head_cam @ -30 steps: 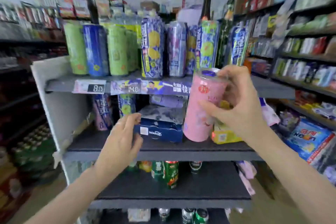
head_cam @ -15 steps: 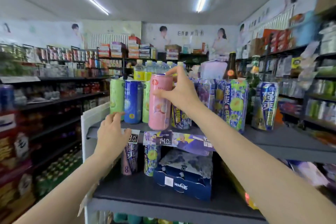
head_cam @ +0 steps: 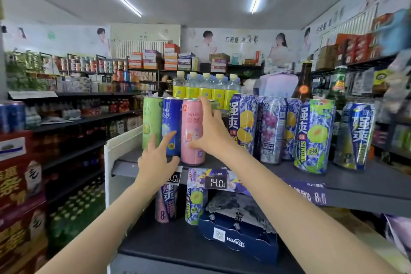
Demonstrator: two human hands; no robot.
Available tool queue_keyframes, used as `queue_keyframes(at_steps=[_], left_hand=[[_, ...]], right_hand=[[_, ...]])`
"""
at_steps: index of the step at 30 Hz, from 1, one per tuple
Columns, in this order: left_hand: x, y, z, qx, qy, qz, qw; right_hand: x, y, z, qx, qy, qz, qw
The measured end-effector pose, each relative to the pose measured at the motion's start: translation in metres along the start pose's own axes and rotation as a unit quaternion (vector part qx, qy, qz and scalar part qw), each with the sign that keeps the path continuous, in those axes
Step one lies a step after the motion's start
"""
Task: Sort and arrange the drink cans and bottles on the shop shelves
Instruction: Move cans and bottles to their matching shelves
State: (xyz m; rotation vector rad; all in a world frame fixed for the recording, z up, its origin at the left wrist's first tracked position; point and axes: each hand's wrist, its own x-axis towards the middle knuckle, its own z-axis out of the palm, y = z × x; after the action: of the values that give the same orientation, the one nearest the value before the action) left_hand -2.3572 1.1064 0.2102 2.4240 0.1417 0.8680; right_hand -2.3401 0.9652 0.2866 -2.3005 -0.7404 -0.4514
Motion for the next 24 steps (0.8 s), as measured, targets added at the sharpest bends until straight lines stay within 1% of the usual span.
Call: queue_keyframes(at_steps=[3, 8, 13, 15, 18, 21, 24], left_hand=[[0.002, 0.001, 0.002, 0.030, 0.002, 0.009, 0.999], [0.001, -0.006, 0.000, 0.000, -0.018, 0.018, 1.000], [-0.004, -0.004, -0.005, -0.034, -0.023, 0.028, 0.999], [-0.011, -0.001, -0.008, -0.067, 0.003, 0.029, 0.997], [-0.025, 0.003, -0.018, -0.091, 0.081, 0.016, 0.992], [-0.034, 0.014, -0.031, -0.075, 0.138, 0.092, 0.983], [-0.038, 0.043, -0.035, -0.086, 0.141, 0.149, 0.975]], right_hand=[[-0.001, 0.002, 0.004, 0.002, 0.027, 0.008, 1.000], [0.006, -0.003, 0.015, -0.032, 0.043, 0.037, 0.998], [0.005, -0.006, 0.020, -0.027, 0.059, 0.047, 0.997], [-0.004, -0.008, 0.023, -0.044, 0.075, 0.027, 0.996], [-0.032, -0.004, 0.016, -0.101, 0.103, -0.033, 0.989], [-0.070, 0.003, -0.013, -0.121, 0.133, -0.078, 0.981], [-0.103, 0.018, -0.054, -0.137, 0.160, -0.081, 0.974]])
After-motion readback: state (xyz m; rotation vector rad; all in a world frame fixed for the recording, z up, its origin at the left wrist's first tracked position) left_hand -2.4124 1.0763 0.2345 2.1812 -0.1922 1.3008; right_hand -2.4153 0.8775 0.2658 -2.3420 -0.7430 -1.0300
